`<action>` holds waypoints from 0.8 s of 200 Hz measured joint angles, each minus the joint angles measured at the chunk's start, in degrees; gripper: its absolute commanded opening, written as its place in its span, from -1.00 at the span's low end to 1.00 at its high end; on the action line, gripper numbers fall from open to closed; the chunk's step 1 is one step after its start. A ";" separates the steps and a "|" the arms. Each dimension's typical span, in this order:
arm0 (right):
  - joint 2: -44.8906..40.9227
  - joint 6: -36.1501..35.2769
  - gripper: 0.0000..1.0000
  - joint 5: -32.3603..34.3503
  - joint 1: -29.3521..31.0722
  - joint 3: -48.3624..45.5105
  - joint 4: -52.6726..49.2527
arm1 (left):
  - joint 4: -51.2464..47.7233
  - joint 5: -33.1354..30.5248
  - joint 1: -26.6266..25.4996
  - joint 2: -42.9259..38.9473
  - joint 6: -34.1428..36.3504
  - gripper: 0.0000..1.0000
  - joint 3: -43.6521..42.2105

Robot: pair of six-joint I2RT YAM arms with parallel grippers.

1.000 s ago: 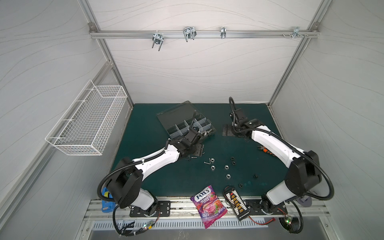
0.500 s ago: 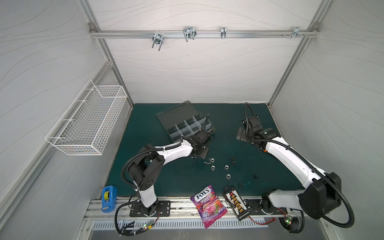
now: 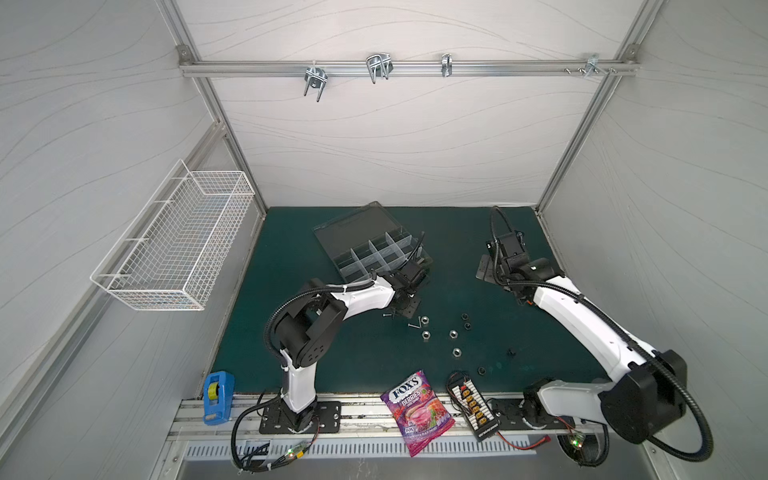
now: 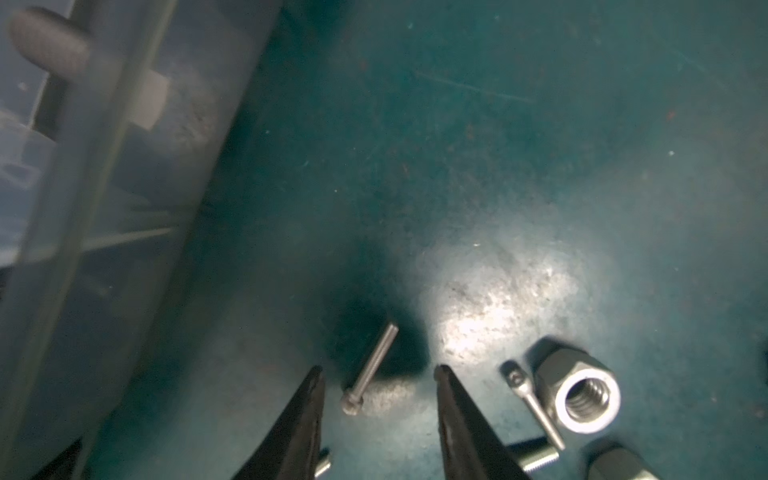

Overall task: Sort the screws and nuts into containers
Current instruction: 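Lower the left gripper onto a small silver screw and close on it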

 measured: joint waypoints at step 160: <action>-1.25 0.57 0.98 0.61 0.00 -0.70 -0.39 | -2.29 -1.73 0.63 2.84 -1.51 -0.62 2.56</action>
